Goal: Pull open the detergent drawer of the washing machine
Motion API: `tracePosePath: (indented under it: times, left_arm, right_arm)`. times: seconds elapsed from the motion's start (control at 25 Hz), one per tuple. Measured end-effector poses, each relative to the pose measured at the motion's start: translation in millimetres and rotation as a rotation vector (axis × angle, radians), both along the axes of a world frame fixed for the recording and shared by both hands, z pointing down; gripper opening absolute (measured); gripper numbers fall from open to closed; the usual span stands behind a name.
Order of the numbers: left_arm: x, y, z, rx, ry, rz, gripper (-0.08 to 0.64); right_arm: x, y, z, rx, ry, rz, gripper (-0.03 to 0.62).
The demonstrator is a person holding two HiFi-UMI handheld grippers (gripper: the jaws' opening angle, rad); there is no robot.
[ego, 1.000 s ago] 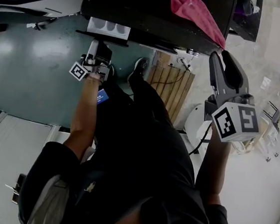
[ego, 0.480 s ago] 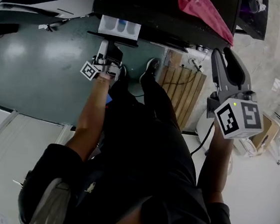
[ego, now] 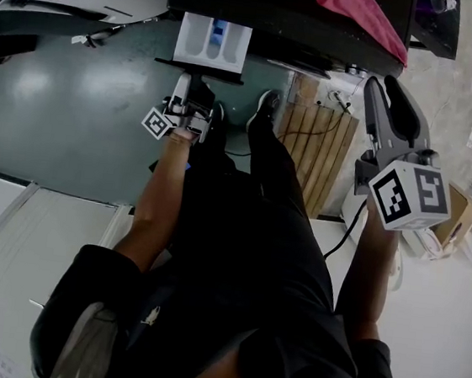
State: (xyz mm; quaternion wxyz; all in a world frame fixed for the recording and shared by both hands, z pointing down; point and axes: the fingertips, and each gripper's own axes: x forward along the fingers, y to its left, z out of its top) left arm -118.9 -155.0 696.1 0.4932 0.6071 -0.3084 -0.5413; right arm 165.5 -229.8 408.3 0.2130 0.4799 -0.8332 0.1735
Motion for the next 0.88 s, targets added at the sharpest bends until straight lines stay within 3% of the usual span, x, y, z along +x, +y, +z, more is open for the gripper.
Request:
tracePosePath:
  times: [0.4,0.48,0.88]
  left_arm:
    - [3,9,7,-0.082,-0.026,0.092,0.382]
    - [5,18,11,-0.121,-0.05,0.138,0.437]
    - [18,30,12,-0.196,-0.32,0.467,0.439]
  right_arm:
    - [-41,3,-23,0.058,-0.055,-0.043,0.12]
    - [-44,4,-26,0.066,-0.066,-0.041,0.12]
    - [-57,12,-43,0.105,-0.116,-0.03,0.12]
